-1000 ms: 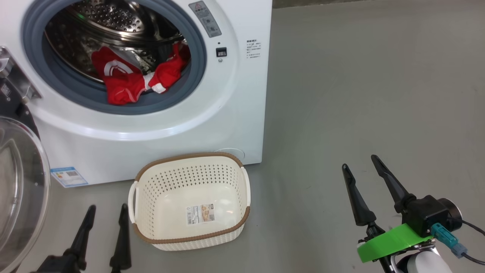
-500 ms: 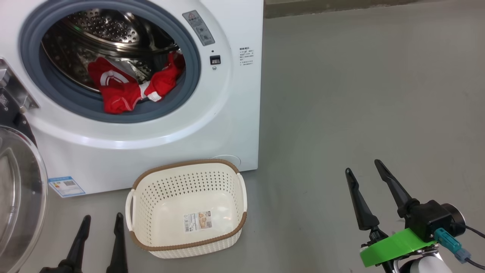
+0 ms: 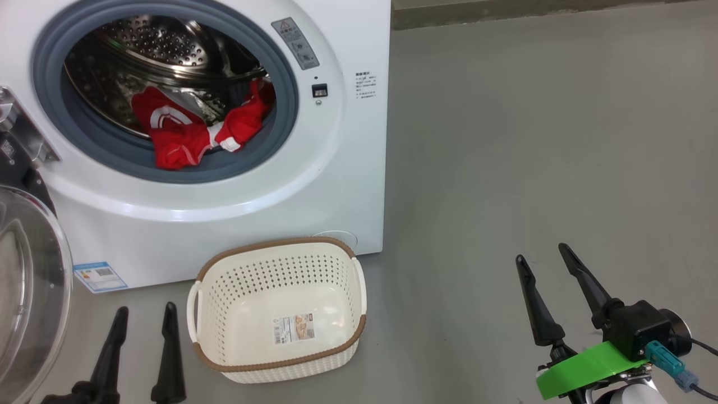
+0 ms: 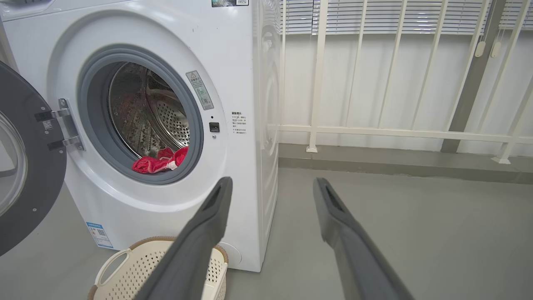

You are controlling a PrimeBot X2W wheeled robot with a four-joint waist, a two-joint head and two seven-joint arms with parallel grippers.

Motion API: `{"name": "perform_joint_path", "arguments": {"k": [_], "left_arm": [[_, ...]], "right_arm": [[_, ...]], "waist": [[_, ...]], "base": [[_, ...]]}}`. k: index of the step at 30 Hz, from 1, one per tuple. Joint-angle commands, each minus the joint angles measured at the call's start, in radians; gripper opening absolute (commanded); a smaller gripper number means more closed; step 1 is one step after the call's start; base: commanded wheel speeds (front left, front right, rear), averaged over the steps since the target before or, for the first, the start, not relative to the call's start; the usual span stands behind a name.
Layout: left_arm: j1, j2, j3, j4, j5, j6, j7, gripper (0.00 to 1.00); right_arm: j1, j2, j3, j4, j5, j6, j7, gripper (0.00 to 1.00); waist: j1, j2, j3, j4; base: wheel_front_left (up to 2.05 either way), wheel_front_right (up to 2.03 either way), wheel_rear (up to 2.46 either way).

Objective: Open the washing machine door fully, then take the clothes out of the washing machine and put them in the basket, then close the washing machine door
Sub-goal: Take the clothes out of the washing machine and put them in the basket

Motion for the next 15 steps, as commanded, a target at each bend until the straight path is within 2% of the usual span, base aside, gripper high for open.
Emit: {"name": "perform_joint_path", "arguments": {"k": [1, 9, 15], "left_arm": [[-0.022, 0.011, 0.027, -0.031, 0.012, -0.010, -0.009, 1.00], [-0.025, 0.011, 0.032, -0.012, 0.038, -0.018, -0.009, 1.00], [-0.028, 0.011, 0.037, 0.016, 0.059, 0.001, -0.009, 1.00]], "right_arm": [[-0.018, -0.002, 0.016, -0.019, 0.005, 0.003, -0.006, 1.00], [-0.020, -0.001, 0.016, -0.014, 0.002, 0.003, -0.006, 1.00], [-0.019, 0.000, 0.017, -0.010, 0.002, 0.003, -0.006, 1.00]], "waist": [[0.0000, 0.0000, -0.001, 0.001], [0.0000, 0.0000, -0.004, 0.003], [0.0000, 0.0000, -0.008, 0.005]], "base": [[0.00, 0.00, 0.00], [0.00, 0.00, 0.00], [0.18, -0.25, 0.07]]}}
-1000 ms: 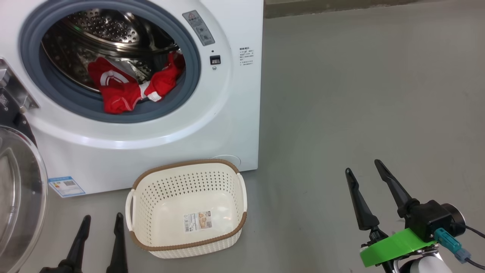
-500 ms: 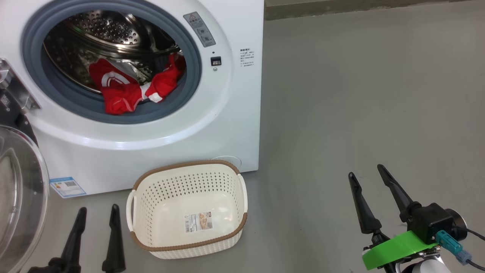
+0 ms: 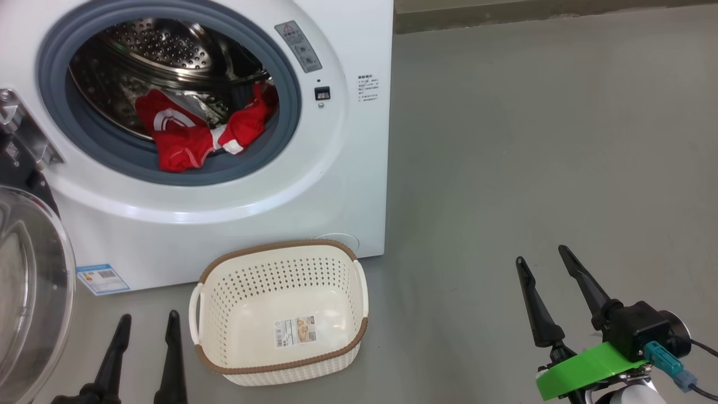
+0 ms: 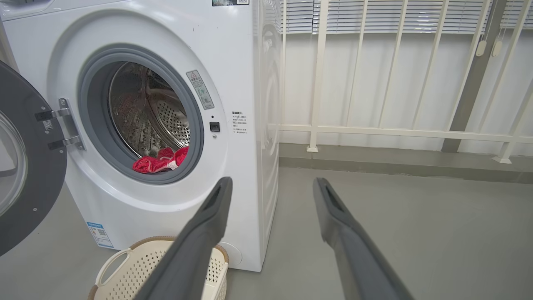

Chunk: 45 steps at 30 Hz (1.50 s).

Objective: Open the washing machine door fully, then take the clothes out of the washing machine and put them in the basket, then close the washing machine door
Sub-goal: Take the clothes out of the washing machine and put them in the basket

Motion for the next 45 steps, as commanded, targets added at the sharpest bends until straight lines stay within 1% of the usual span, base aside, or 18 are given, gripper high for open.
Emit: {"name": "perform_joint_path", "arguments": {"k": [1, 11, 13, 15, 23, 45], "left_arm": [[-0.029, 0.011, 0.034, -0.017, 0.018, 0.010, -0.009, 1.00], [-0.034, 0.009, 0.039, -0.009, 0.021, 0.018, -0.009, 1.00], [-0.043, 0.005, 0.056, -0.022, -0.025, 0.014, -0.009, 1.00], [-0.043, 0.004, 0.062, -0.037, -0.042, 0.007, -0.009, 1.00], [-0.024, 0.002, 0.053, -0.037, -0.013, -0.005, -0.009, 1.00], [-0.044, -0.002, 0.071, -0.038, 0.017, -0.009, -0.009, 1.00]], "right_arm": [[-0.019, -0.001, 0.020, -0.021, 0.002, 0.003, -0.006, 1.00], [-0.015, -0.001, 0.028, -0.020, 0.004, 0.003, -0.006, 1.00], [-0.014, -0.001, 0.029, -0.019, 0.005, 0.003, -0.006, 1.00], [-0.014, -0.001, 0.030, -0.017, 0.004, 0.003, -0.006, 1.00], [-0.014, -0.002, 0.033, -0.011, 0.006, 0.003, -0.006, 1.00], [-0.023, -0.004, 0.036, -0.021, 0.003, 0.003, -0.006, 1.00]], "waist": [[0.0000, 0.0000, -0.001, 0.000], [0.0000, 0.0000, -0.003, 0.001], [0.0000, 0.0000, -0.003, 0.001], [0.0000, 0.0000, -0.002, 0.002], [0.0000, 0.0000, -0.003, 0.001], [0.0000, 0.0000, 0.002, 0.001]], "base": [[0.66, -0.66, 0.00], [1.37, -1.37, 0.00], [2.08, -2.08, 0.00], [1.97, -1.97, 0.00], [1.29, -1.29, 0.00], [0.09, -0.09, 0.00]]}}
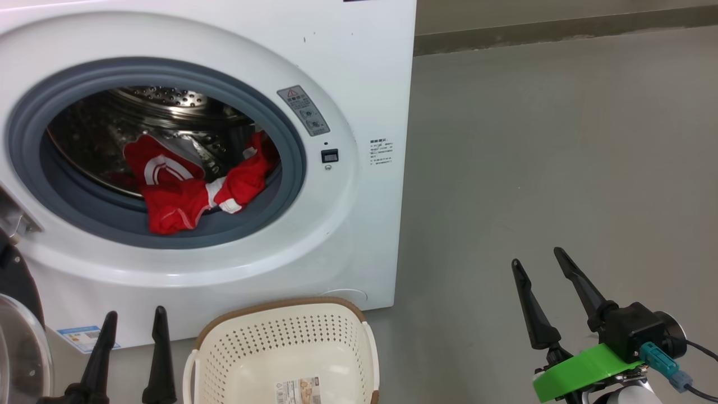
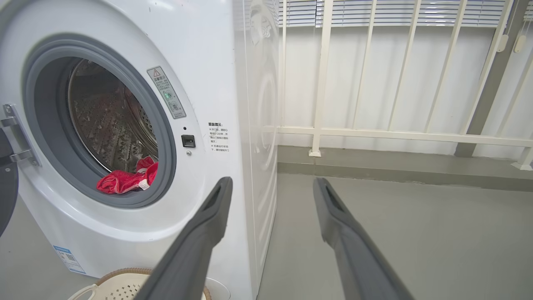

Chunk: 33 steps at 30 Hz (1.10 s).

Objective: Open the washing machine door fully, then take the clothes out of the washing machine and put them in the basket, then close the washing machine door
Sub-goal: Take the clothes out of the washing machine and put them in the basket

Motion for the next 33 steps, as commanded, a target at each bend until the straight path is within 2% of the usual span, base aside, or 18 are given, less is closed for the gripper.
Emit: {"name": "perform_joint_path", "arguments": {"k": [1, 19, 33], "left_arm": [[-0.044, 0.005, 0.035, -0.023, 0.019, -0.007, -0.009, 1.00], [-0.109, 0.005, 0.034, 0.027, 0.037, 0.005, -0.009, 1.00], [-0.330, 0.008, 0.020, 0.097, 0.059, 0.014, -0.009, 1.00]], "right_arm": [[-0.024, -0.005, 0.022, -0.028, 0.004, 0.003, -0.006, 1.00], [-0.044, -0.003, 0.013, -0.042, 0.016, 0.003, -0.006, 1.00], [-0.108, -0.002, 0.015, -0.066, -0.003, 0.003, -0.006, 1.00]], "waist": [[0.0000, 0.0000, 0.002, 0.002], [0.0000, 0.0000, 0.050, 0.027], [0.0000, 0.0000, 0.207, 0.056]], "base": [[0.00, 0.00, 0.00], [0.00, 0.00, 0.00], [0.00, 0.00, 0.00]]}}
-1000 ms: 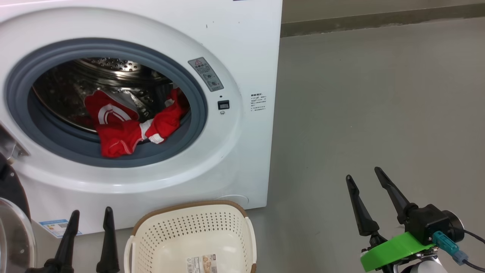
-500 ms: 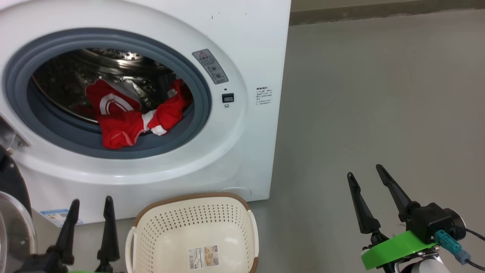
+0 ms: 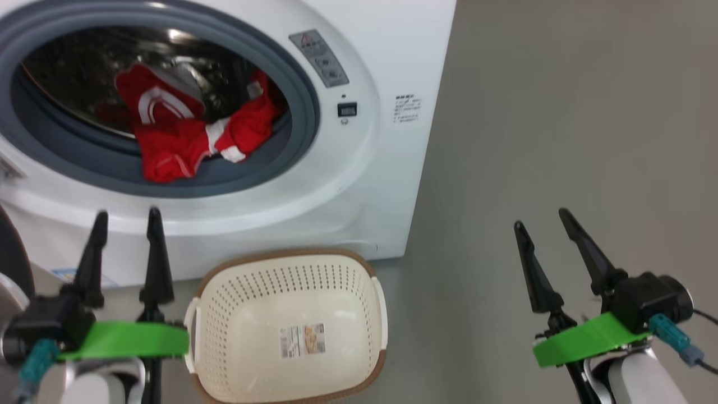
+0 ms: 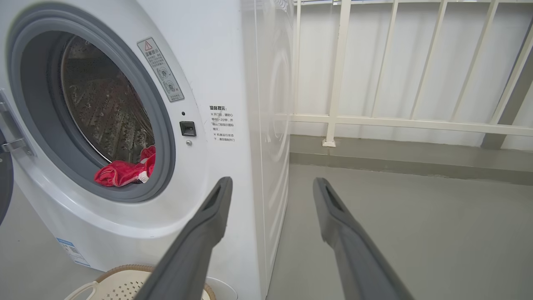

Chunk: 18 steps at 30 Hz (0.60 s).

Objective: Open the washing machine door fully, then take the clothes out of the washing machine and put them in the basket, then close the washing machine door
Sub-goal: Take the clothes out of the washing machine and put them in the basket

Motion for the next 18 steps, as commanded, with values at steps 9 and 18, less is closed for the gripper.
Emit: {"name": "perform_joint_path", "arguments": {"k": [9, 18], "left_arm": [[-0.219, 0.029, 0.017, 0.075, -0.005, -0.015, -0.009, 1.00], [-0.388, 0.066, 0.026, 0.204, 0.000, -0.025, -0.009, 1.00]], "right_arm": [[-0.111, -0.004, 0.049, -0.041, -0.005, 0.003, -0.006, 1.00], [-0.156, -0.011, 0.059, -0.046, -0.005, 0.003, -0.006, 1.00]], "waist": [[0.0000, 0.0000, 0.169, 0.019], [0.0000, 0.0000, 0.251, 0.012]], "base": [[0.00, 0.00, 0.00], [0.00, 0.00, 0.00]]}}
